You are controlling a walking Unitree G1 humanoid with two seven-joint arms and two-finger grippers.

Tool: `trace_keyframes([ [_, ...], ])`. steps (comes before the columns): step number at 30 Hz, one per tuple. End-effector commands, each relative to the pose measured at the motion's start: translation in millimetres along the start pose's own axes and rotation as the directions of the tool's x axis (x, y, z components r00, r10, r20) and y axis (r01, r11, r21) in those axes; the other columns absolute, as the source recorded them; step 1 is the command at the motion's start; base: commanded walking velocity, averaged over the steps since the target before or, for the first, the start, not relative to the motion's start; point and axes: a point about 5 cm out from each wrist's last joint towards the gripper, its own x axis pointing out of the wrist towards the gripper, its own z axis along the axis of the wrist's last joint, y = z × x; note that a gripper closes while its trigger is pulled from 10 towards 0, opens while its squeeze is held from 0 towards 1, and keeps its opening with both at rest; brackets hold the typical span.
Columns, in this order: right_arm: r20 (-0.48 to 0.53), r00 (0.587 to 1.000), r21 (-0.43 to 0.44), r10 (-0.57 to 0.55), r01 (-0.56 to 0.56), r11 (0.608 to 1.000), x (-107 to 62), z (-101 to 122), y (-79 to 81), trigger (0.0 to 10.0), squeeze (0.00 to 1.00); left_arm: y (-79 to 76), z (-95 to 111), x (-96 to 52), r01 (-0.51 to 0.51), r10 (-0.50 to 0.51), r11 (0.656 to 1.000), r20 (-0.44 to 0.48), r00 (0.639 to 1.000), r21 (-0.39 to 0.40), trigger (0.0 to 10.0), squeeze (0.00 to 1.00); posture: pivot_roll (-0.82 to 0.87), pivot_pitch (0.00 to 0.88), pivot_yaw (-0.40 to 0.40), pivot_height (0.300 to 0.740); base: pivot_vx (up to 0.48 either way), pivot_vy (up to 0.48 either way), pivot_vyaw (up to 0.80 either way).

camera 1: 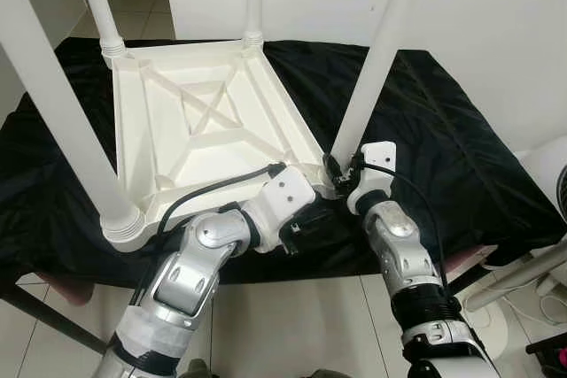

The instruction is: Building children table

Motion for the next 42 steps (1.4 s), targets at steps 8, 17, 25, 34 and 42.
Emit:
trace_keyframes([
  [8,-0.048,0.995,0.050,-0.085,0.087,0.995,-7.0,-13.8,14.5,10.0,0.00,9.6,-1.1,-1.4,-0.091,0.091,0.996,-0.005,0.996,0.012,10.0,0.00,-0.07,0.000,-0.030,0.740,0.000,0.000,0.00],
  [17,0.015,0.999,0.036,-0.045,0.045,0.998,-15.6,-1.1,4.8,10.0,1.00,11.1,-4.1,-7.5,-0.110,0.110,0.994,-0.017,0.994,0.012,10.0,0.00,-0.05,0.000,-0.034,0.740,0.000,0.000,0.00],
  [25,0.016,0.994,0.005,0.108,-0.108,0.994,-27.2,-1.4,-16.8,10.0,0.00,11.0,-6.4,-11.0,-0.129,0.129,0.992,-0.026,0.991,0.001,10.0,0.00,-0.04,0.000,-0.045,0.740,0.000,0.000,0.00],
  [34,-0.023,0.930,-0.136,0.366,-0.365,0.921,-19.9,1.6,-38.7,10.0,0.00,5.3,-8.3,-12.1,-0.119,0.118,0.993,-0.031,0.992,-0.001,10.0,0.00,-0.03,0.000,-0.051,0.740,0.000,0.000,0.00],
  [42,-0.064,0.890,-0.144,0.451,-0.455,0.879,-4.1,8.4,-46.1,10.0,0.00,9.9,-7.7,-13.9,-0.136,0.137,0.991,-0.032,0.990,0.009,10.0,0.00,-0.01,0.000,-0.044,0.740,0.000,0.000,0.00],
])
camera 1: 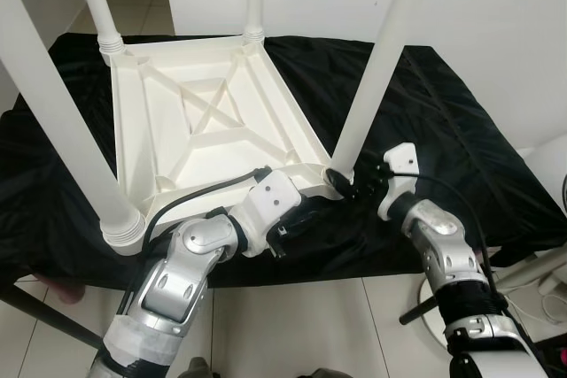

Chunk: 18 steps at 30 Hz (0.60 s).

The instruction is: Building children table

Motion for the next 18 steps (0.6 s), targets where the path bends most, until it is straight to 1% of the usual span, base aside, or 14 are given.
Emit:
trace_keyframes([
  [1,-0.015,0.999,-0.026,0.031,-0.032,0.999,3.5,1.0,-2.4,10.0,0.00,7.2,2.7,-0.5,-0.093,0.093,0.996,0.004,0.996,0.014,10.0,0.00,-0.01,0.000,-0.042,0.740,0.000,0.000,0.00],
  [2,-0.024,0.998,-0.054,0.052,-0.053,0.997,9.3,4.4,-5.2,10.0,0.00,9.1,3.3,-0.7,-0.096,0.096,0.995,0.004,0.995,0.019,10.0,0.00,0.00,0.000,-0.039,0.740,0.000,0.000,0.00],
  [3,-0.024,0.998,-0.054,0.052,-0.053,0.997,9.3,4.4,-5.2,10.0,0.00,9.1,3.3,-0.7,-0.096,0.096,0.995,0.004,0.995,0.019,10.0,0.00,0.00,0.000,-0.039,0.740,0.000,0.000,0.00],
  [4,-0.055,0.993,-0.106,0.101,-0.107,0.989,18.2,7.6,-8.5,10.0,0.00,11.2,5.2,-0.4,-0.099,0.099,0.995,0.007,0.995,0.025,10.0,0.00,0.00,0.000,-0.033,0.740,0.000,0.000,0.00],
  [9,-0.074,0.990,-0.119,0.120,-0.128,0.985,21.6,7.2,-10.2,10.0,0.00,11.7,5.9,0.0,-0.098,0.098,0.995,0.009,0.995,0.027,10.0,0.00,0.00,0.000,-0.029,0.740,0.000,0.000,0.00],
  [10,-0.089,0.988,-0.124,0.127,-0.138,0.983,22.3,6.0,-10.9,9.5,0.00,11.6,6.2,0.3,-0.097,0.097,0.995,0.010,0.995,0.028,10.0,0.00,0.00,0.000,-0.029,0.740,0.000,0.000,0.00],
  [12,-0.089,0.988,-0.124,0.127,-0.138,0.983,22.3,6.0,-10.9,9.5,0.00,11.6,6.2,0.3,-0.097,0.097,0.995,0.010,0.995,0.028,10.0,0.00,0.00,0.000,-0.029,0.740,0.000,0.000,0.00],
  [13,-0.123,0.981,-0.124,0.150,-0.165,0.978,20.2,1.5,-12.9,0.0,0.00,11.1,5.9,0.9,-0.099,0.099,0.995,0.010,0.995,0.026,10.0,0.00,0.00,0.000,-0.034,0.740,0.000,0.000,0.00],
  [18,-0.136,0.978,-0.119,0.159,-0.175,0.977,17.4,-1.4,-15.1,0.0,0.00,9.9,5.6,0.9,-0.099,0.099,0.995,0.010,0.995,0.024,10.0,0.00,0.00,0.000,-0.038,0.740,0.000,0.000,0.00],
])
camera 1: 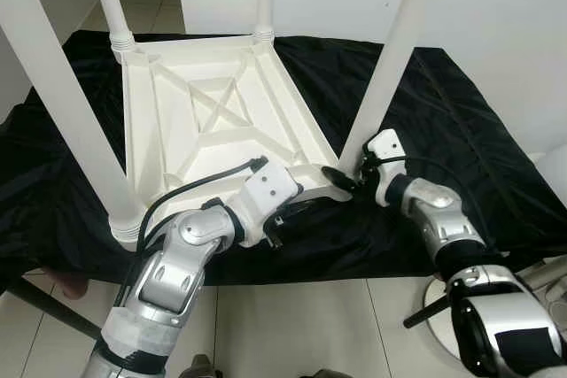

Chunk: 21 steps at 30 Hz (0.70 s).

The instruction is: Building children table

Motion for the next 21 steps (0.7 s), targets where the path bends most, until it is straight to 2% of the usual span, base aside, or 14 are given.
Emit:
trace_keyframes([
  [1,-0.031,0.999,-0.044,0.018,-0.019,0.999,-2.4,-3.2,-0.1,0.0,0.00,2.2,-1.3,0.5,-0.079,0.079,0.997,-0.003,0.997,-0.003,10.0,0.00,0.00,0.000,-0.040,0.740,0.000,0.000,0.00],
  [5,-0.033,0.999,-0.040,0.017,-0.018,0.999,-4.8,-7.1,-0.8,0.0,0.00,1.7,-1.6,0.7,-0.077,0.077,0.997,-0.004,0.997,-0.005,10.0,0.00,-0.01,0.000,-0.042,0.740,0.000,0.000,0.00],
  [6,-0.034,0.999,-0.028,0.002,-0.003,1.000,-6.5,-10.2,-0.7,1.4,0.00,1.4,-1.6,0.7,-0.077,0.077,0.997,-0.004,0.997,-0.007,10.0,0.00,-0.01,0.000,-0.043,0.740,0.000,0.000,0.00],
  [7,-0.031,0.999,-0.002,-0.013,0.013,1.000,-7.2,-13.0,-0.3,10.0,0.00,1.3,-1.8,0.5,-0.077,0.077,0.997,-0.004,0.997,-0.009,10.0,0.00,-0.01,0.000,-0.045,0.740,0.000,0.000,0.00],
  [11,-0.030,0.999,0.044,-0.040,0.041,0.998,-7.6,-17.3,0.7,10.0,0.00,0.9,-2.6,0.3,-0.077,0.077,0.997,-0.007,0.997,-0.013,10.0,0.00,-0.01,0.000,-0.045,0.740,0.000,0.000,0.00],
  [14,-0.035,0.983,0.127,-0.181,0.184,0.975,-3.0,-22.2,2.1,10.0,0.00,-1.2,-3.4,0.6,-0.074,0.074,0.997,-0.009,0.997,-0.018,10.0,0.00,-0.01,0.000,-0.050,0.740,0.000,0.000,0.00],
  [15,-0.035,0.983,0.127,-0.181,0.184,0.975,-3.0,-22.2,2.1,10.0,0.00,-1.2,-3.4,0.6,-0.074,0.074,0.997,-0.009,0.997,-0.018,10.0,0.00,-0.01,0.000,-0.050,0.740,0.000,0.000,0.00],
  [17,-0.035,0.966,0.171,-0.257,0.259,0.951,2.7,-22.9,6.0,10.0,0.00,-3.1,-3.9,0.3,-0.074,0.074,0.997,-0.010,0.997,-0.026,10.0,0.00,-0.01,0.000,-0.055,0.740,0.000,0.000,0.00],
  [19,-0.013,0.959,0.202,-0.283,0.279,0.939,8.5,-20.4,13.2,10.0,0.00,-5.0,-5.1,-0.1,-0.075,0.075,0.997,-0.012,0.997,-0.033,10.0,0.00,-0.01,0.000,-0.062,0.740,0.000,0.000,0.00],
  [21,-0.013,0.959,0.202,-0.283,0.279,0.939,8.5,-20.4,13.2,10.0,0.00,-5.0,-5.1,-0.1,-0.075,0.075,0.997,-0.012,0.997,-0.033,10.0,0.00,-0.01,0.000,-0.062,0.740,0.000,0.000,0.00],
])
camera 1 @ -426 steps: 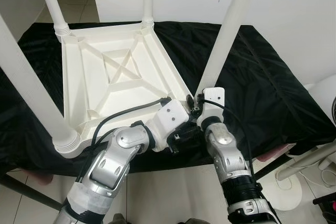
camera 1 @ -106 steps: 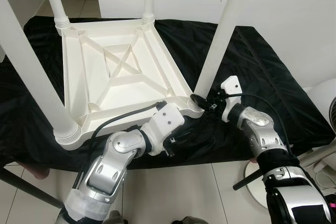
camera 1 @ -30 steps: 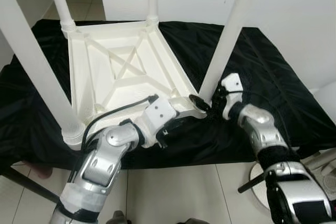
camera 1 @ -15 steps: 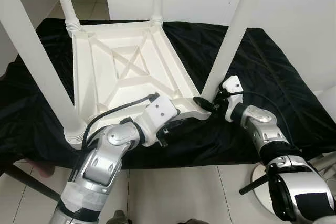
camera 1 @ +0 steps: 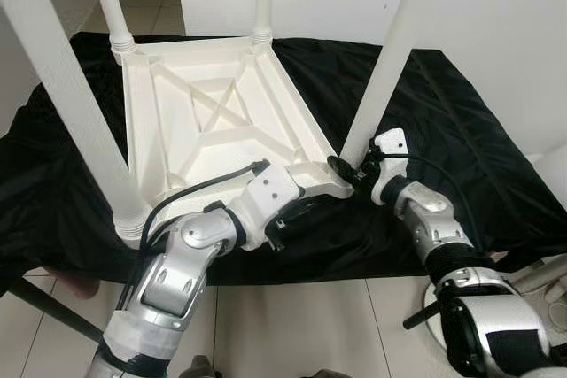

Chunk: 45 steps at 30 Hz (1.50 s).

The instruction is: Building children table

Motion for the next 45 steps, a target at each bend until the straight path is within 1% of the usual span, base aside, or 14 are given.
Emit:
trace_keyframes([
  [1,-0.050,0.997,0.048,-0.063,0.066,0.997,-0.6,-12.4,6.2,10.0,0.00,0.5,1.4,0.1,-0.085,0.085,0.996,0.001,0.996,-0.006,10.0,0.00,-0.01,0.000,-0.071,0.740,0.000,0.000,0.00],
  [8,-0.064,0.973,0.099,-0.224,0.229,0.968,4.6,-13.6,14.6,10.0,0.00,-1.7,0.3,-1.0,-0.094,0.094,0.995,-0.002,0.996,-0.016,10.0,0.00,0.00,0.000,-0.090,0.740,0.000,0.000,0.00],
  [9,-0.063,0.946,0.101,-0.318,0.323,0.941,6.6,-13.1,21.3,10.0,0.00,-1.7,-0.3,-1.7,-0.100,0.100,0.995,-0.004,0.995,-0.021,10.0,0.00,0.00,0.000,-0.090,0.740,0.000,0.000,0.00],
  [11,-0.063,0.946,0.101,-0.318,0.323,0.941,6.6,-13.1,21.3,10.0,0.00,-1.7,-0.3,-1.7,-0.100,0.100,0.995,-0.004,0.995,-0.021,10.0,0.00,0.00,0.000,-0.090,0.740,0.000,0.000,0.00],
  [12,-0.050,0.909,0.116,-0.415,0.418,0.901,9.1,-10.4,30.9,10.0,0.00,-2.0,-0.9,-2.4,-0.106,0.106,0.994,-0.005,0.994,-0.023,10.0,0.00,0.01,0.000,-0.095,0.740,0.000,0.000,0.00],
  [14,-0.029,0.883,0.126,-0.469,0.469,0.874,11.5,-6.2,40.4,10.0,0.00,-2.1,-1.4,-2.9,-0.110,0.110,0.994,-0.006,0.994,-0.023,10.0,0.00,0.02,0.000,-0.100,0.740,0.000,0.000,0.00],
  [17,0.021,0.892,0.126,-0.451,0.445,0.887,15.9,3.3,56.2,10.0,0.00,-2.1,-1.3,-3.9,-0.113,0.113,0.993,-0.006,0.994,-0.023,10.0,0.00,0.02,0.000,-0.096,0.740,0.000,0.000,0.00],
  [21,0.049,0.910,0.134,-0.412,0.403,0.905,13.7,7.3,55.7,10.0,0.00,-2.0,-1.3,-4.8,-0.112,0.112,0.994,-0.009,0.994,-0.020,10.0,0.00,0.02,0.000,-0.096,0.740,0.000,0.000,0.00],
  [22,0.067,0.916,0.161,-0.396,0.382,0.910,11.0,8.3,52.0,10.0,1.00,-1.9,-1.6,-5.3,-0.112,0.111,0.994,-0.010,0.994,-0.018,10.0,0.00,0.02,0.000,-0.093,0.740,0.000,0.000,0.00],
  [31,0.105,0.943,0.154,-0.315,0.297,0.942,-5.5,9.1,37.0,10.0,1.00,-6.7,-2.6,-5.3,-0.097,0.097,0.995,-0.015,0.995,-0.021,10.0,0.00,0.00,0.000,-0.082,0.740,0.000,0.000,0.00],
  [32,0.098,0.951,0.147,-0.294,0.278,0.949,-8.1,7.4,34.6,10.0,0.44,-7.5,-3.0,-5.2,-0.093,0.093,0.995,-0.016,0.996,-0.022,10.0,0.00,0.00,0.000,-0.080,0.740,0.000,0.000,0.00],
  [33,0.098,0.951,0.147,-0.294,0.278,0.949,-8.1,7.4,34.6,10.0,0.44,-7.5,-3.0,-5.2,-0.093,0.093,0.995,-0.016,0.996,-0.022,10.0,0.00,0.00,0.000,-0.080,0.740,0.000,0.000,0.00],
  [34,0.095,0.962,0.123,-0.257,0.244,0.962,-11.8,5.4,30.8,10.0,0.00,-8.3,-3.2,-5.2,-0.090,0.090,0.996,-0.017,0.996,-0.022,10.0,0.00,0.00,0.000,-0.079,0.740,0.000,0.000,0.00],
  [45,0.069,0.997,-0.023,0.029,-0.028,0.999,-29.1,3.6,8.0,10.0,0.00,-5.8,2.2,-7.6,-0.105,0.106,0.994,0.010,0.994,-0.021,10.0,0.00,-0.03,0.012,-0.076,0.740,0.000,0.000,0.00],
])
